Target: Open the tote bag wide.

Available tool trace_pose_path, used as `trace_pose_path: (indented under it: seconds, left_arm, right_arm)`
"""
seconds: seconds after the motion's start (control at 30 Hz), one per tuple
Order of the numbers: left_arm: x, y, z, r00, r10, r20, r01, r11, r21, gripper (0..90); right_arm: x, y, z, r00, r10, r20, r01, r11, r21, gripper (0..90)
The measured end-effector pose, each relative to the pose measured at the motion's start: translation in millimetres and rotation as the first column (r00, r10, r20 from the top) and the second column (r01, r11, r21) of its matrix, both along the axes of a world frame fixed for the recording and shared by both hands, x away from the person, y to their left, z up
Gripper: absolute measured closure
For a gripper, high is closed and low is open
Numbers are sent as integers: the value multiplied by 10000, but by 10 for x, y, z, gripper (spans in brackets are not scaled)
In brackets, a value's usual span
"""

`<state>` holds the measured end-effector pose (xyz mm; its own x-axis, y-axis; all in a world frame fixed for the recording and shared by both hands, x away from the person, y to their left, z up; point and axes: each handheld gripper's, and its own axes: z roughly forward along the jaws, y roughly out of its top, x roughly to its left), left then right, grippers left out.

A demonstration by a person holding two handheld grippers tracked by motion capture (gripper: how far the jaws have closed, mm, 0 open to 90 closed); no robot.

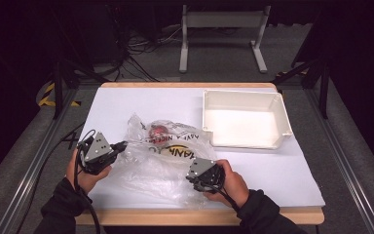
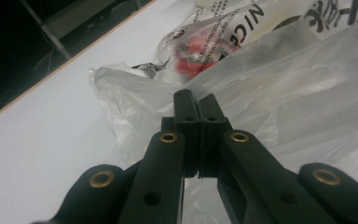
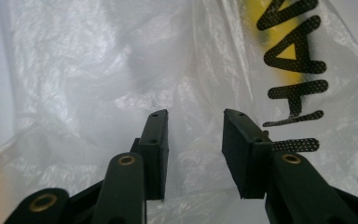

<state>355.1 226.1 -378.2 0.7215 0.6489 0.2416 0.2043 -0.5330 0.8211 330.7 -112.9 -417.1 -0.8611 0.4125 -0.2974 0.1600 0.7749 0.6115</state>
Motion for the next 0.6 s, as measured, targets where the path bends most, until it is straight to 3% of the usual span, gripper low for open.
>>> trace_pose_path:
  seconds: [0.1,0.2,0.27,0.37,0.43,0.5,0.6]
  left_arm:
    - [6,33,20,9999,108,98,-107,9999,-47,893]
    - [19,82,32,9995,216,225,-215,9998,-47,887]
    - [22,106,22,9994,313,162,-308,9991,-287,850]
    - [0,132,61,9979,554,339,-542,9979,-362,709]
    - [-47,161,114,9983,368,459,-334,9968,-725,676]
    - [-110,198,207,9971,326,685,-268,9961,-841,551]
    - [-187,250,291,9954,393,870,-294,9932,-1127,508]
  right_arm:
    - [94,33,17,9963,-546,664,541,9985,87,621]
    - [137,53,21,9947,-692,765,680,9975,183,620]
    - [192,69,27,9921,-880,890,846,9956,413,623]
    - [231,83,60,9903,-954,1006,898,9942,586,649]
    - [254,81,79,9908,-952,960,888,9937,684,662]
    - [283,73,113,9897,-1018,1003,934,9919,856,689]
    - [304,68,136,9897,-1008,1018,913,9914,942,715]
